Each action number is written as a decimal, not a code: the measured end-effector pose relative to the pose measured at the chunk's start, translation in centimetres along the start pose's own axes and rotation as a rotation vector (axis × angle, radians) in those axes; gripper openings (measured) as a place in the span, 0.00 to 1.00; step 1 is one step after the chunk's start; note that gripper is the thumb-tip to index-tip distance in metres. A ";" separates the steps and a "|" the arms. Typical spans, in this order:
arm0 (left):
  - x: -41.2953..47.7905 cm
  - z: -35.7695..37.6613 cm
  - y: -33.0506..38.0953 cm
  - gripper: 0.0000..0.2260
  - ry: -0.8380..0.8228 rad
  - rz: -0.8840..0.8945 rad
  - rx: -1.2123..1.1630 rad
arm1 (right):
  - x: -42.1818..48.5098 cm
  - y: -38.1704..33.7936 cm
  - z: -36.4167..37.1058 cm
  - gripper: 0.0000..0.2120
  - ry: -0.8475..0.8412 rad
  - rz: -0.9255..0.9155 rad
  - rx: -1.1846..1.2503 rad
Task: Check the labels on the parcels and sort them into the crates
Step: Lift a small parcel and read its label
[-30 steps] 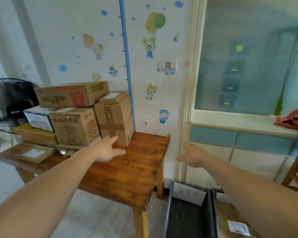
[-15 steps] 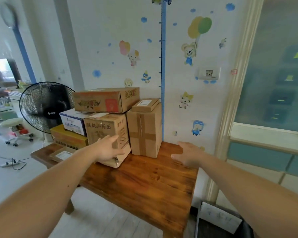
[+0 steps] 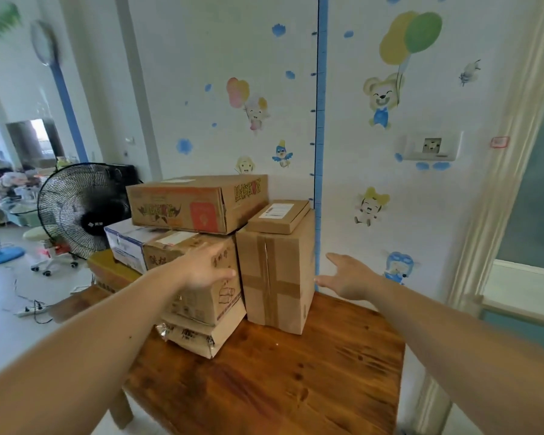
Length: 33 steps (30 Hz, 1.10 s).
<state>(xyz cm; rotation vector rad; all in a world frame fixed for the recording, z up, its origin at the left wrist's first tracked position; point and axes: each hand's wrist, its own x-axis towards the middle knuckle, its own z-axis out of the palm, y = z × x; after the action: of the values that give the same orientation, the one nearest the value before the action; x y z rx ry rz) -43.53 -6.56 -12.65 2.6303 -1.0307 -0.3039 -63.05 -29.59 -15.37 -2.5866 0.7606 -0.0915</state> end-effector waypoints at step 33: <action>24.8 -0.2 1.0 0.26 -0.138 0.341 -0.315 | 19.8 -8.8 2.6 0.27 0.226 0.242 0.151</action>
<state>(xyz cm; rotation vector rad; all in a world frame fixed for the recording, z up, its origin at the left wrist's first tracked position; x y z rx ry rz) -26.22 -24.27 -14.21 2.1369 -1.3302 -0.5254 -41.40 -32.39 -15.11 -2.3477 1.0978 -0.3566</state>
